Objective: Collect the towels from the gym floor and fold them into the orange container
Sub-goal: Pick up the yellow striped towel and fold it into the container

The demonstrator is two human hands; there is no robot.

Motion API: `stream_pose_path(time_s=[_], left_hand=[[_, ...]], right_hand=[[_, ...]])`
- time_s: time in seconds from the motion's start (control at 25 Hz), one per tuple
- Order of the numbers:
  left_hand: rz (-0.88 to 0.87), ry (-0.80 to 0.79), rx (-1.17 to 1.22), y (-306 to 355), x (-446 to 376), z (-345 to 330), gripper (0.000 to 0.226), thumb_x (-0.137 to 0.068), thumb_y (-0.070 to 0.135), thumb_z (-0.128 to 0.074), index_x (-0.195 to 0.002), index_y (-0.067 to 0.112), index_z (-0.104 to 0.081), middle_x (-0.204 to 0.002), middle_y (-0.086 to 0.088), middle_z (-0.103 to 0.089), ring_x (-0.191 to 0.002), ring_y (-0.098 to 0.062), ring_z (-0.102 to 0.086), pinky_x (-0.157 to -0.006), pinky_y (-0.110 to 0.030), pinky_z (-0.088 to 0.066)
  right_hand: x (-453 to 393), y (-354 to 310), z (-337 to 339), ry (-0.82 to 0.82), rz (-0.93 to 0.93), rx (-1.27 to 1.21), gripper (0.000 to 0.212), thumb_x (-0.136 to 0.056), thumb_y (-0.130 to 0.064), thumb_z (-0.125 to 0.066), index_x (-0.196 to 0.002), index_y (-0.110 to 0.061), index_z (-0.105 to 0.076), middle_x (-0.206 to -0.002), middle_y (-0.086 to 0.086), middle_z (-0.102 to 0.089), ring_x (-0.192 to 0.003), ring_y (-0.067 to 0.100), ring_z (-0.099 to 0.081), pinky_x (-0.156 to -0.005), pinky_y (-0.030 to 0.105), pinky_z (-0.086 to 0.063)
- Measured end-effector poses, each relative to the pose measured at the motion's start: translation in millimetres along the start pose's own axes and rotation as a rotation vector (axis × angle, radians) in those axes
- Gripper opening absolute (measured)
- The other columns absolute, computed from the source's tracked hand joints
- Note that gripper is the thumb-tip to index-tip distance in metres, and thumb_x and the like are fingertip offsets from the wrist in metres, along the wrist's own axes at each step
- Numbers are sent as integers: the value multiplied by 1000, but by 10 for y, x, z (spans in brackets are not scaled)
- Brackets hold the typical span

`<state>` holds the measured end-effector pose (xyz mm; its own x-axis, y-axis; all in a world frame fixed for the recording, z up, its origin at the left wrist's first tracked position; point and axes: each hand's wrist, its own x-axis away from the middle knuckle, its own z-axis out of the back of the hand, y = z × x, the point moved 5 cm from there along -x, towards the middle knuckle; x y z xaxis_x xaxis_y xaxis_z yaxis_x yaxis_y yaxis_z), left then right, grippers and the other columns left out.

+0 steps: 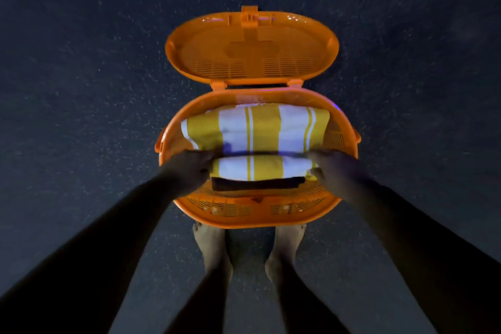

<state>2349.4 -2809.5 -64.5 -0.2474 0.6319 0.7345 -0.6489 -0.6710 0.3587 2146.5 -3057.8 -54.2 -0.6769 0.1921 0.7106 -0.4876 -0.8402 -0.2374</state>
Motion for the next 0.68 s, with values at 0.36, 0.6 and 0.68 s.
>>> stream_pose_path(time_s=[0.36, 0.6, 0.68], left_hand=[[-187, 569, -328, 537, -329, -183, 67, -102, 35, -40, -162, 11, -23, -169, -14, -13, -157, -33, -11, -125, -59, -11], [-12, 537, -239, 197, -927, -651, 88, -98, 71, -37, -164, 17, -15, -171, -5, -8, -158, -24, -6, -126, -53, -9], [-33, 530, -261, 165, -1071, -724, 90, -95, 74, -37, -164, 20, -14, -172, -4, -7, -158, -24, -5, -126, -53, -7]], right_hand=[[-439, -367, 286, 759, -198, 307, 29, -101, -20, -47, -129, -22, -55, -131, 9, -56, -118, 33, -51, -100, 53, -39], [-893, -352, -482, 521, -19, 181, 71, -98, -67, -38, -159, -31, -27, -169, 4, -15, -157, 29, -7, -121, 64, -4], [-1047, -179, -686, 423, -41, 155, 87, -91, -80, -32, -162, -33, -13, -171, 1, -3, -157, 25, 1, -121, 64, -6]])
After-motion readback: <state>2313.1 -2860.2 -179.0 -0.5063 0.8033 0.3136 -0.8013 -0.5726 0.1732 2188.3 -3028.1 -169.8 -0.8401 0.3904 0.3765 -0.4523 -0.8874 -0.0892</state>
